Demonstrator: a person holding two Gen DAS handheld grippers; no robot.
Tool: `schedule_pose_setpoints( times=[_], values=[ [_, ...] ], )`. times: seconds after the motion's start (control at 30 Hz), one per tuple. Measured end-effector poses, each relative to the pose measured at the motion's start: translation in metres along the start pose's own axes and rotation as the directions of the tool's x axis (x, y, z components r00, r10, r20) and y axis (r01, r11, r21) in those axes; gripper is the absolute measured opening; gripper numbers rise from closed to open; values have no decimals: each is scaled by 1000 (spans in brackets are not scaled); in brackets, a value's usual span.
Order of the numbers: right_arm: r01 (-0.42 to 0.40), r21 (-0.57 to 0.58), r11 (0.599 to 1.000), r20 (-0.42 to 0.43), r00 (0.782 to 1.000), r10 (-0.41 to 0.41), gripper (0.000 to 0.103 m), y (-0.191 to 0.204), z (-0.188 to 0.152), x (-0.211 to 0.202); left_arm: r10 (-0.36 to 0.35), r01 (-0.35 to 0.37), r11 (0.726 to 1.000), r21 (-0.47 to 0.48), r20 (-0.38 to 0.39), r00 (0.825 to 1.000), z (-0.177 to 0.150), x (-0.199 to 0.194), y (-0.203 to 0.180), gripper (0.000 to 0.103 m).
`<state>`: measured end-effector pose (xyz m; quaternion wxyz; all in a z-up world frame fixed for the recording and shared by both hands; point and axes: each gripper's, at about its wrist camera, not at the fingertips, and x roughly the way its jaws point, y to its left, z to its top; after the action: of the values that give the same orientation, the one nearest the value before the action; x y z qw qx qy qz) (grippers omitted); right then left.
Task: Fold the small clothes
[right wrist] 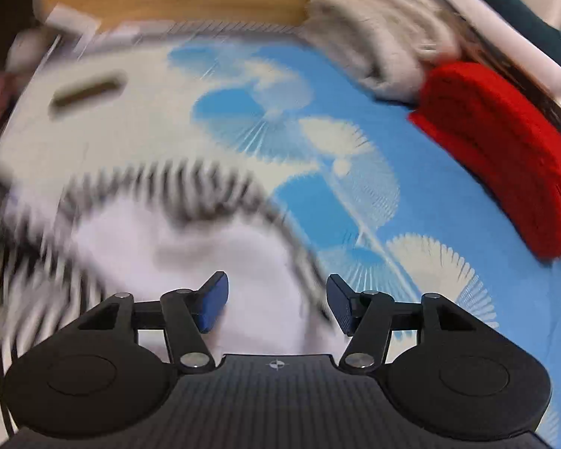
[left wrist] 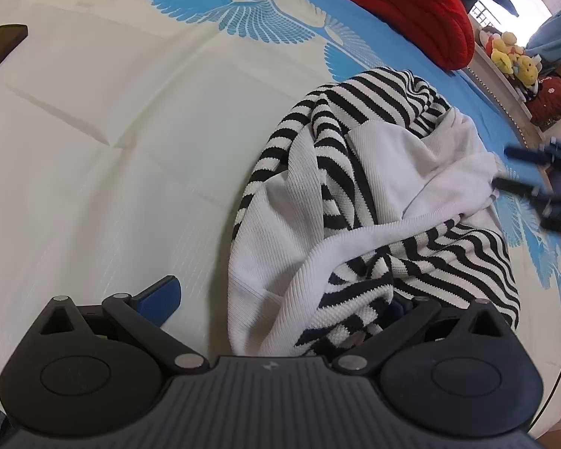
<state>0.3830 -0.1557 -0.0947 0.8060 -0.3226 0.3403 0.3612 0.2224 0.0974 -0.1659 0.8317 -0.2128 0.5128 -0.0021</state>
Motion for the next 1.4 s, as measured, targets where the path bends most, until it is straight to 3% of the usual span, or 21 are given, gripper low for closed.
schedule_pose_setpoints(
  times=[0.13,0.17,0.23,0.33,0.47,0.6,0.7,0.77,0.8,0.9,0.93,0.97,1.0,1.07,1.1,1.13,1.17,1.2,1.27,1.33,1.4],
  values=[
    [-11,80,997,21,1000,10,51,-2,-5,14,6,-6,1000,-2,5,1000,-1,0,-1,103],
    [-19,84,996,27,999,17,26,-1,-3,18,5,-5,1000,-2,6,1000,-1,0,-1,103],
    [-36,33,999,-4,999,36,9,4,3,27,4,-4,1000,-3,7,1000,-1,0,-1,103],
    [-16,-16,1000,4,1000,16,7,5,15,28,7,-7,1000,1,10,1000,-2,-1,-3,103],
    [-13,210,978,156,988,-20,7,-25,33,23,4,-4,1000,-3,20,1000,-2,-1,-4,103],
    [50,237,970,3,999,-52,9,-15,33,72,-12,12,1000,-14,16,1000,-3,-2,-4,103],
    [49,278,959,75,995,-72,29,-17,34,60,-55,55,996,-71,9,998,-4,-6,5,103],
    [12,382,924,126,990,-65,80,-35,31,45,-93,94,983,-155,12,996,-8,-13,18,103],
    [-11,444,896,138,989,-57,86,-48,28,39,-108,110,974,-196,19,994,-10,-17,25,103],
    [-88,539,838,91,995,46,91,-77,22,46,-150,144,940,-308,2,989,-14,-21,44,96],
    [-102,561,822,61,995,82,93,-84,21,55,-174,160,930,-330,-14,985,-13,-19,45,84],
    [-110,580,807,29,993,114,93,-89,19,66,-210,189,920,-342,-25,977,-11,-16,44,60],
    [-118,600,791,-7,988,153,93,-91,18,79,-255,224,905,-361,-39,966,-9,-11,42,49],
    [-135,621,772,-70,972,226,94,-89,16,106,-250,209,902,-377,-61,966,-3,-3,38,33],
    [-152,628,763,-67,966,248,91,-88,14,113,-245,205,909,-364,-67,967,3,1,37,28],
    [-175,632,755,-40,966,257,78,-86,14,114,-239,194,908,-372,-79,968,10,5,38,25],
    [-204,617,760,-10,964,266,52,-83,15,112,-236,184,907,-378,-96,967,22,9,38,23],
    [-230,594,770,20,962,273,43,-82,16,106,-216,162,920,-358,-116,969,38,14,35,22],
    [-217,587,780,41,970,239,32,-86,13,93,-147,112,958,-265,-118,982,73,25,20,22],
    [-179,619,765,83,983,163,29,-103,-3,77,-78,67,990,-123,-85,993,126,41,-7,22],
    [-134,738,661,121,990,66,29,-128,-34,61,-57,58,998,4,-62,996,186,71,-45,21]
  ],
)
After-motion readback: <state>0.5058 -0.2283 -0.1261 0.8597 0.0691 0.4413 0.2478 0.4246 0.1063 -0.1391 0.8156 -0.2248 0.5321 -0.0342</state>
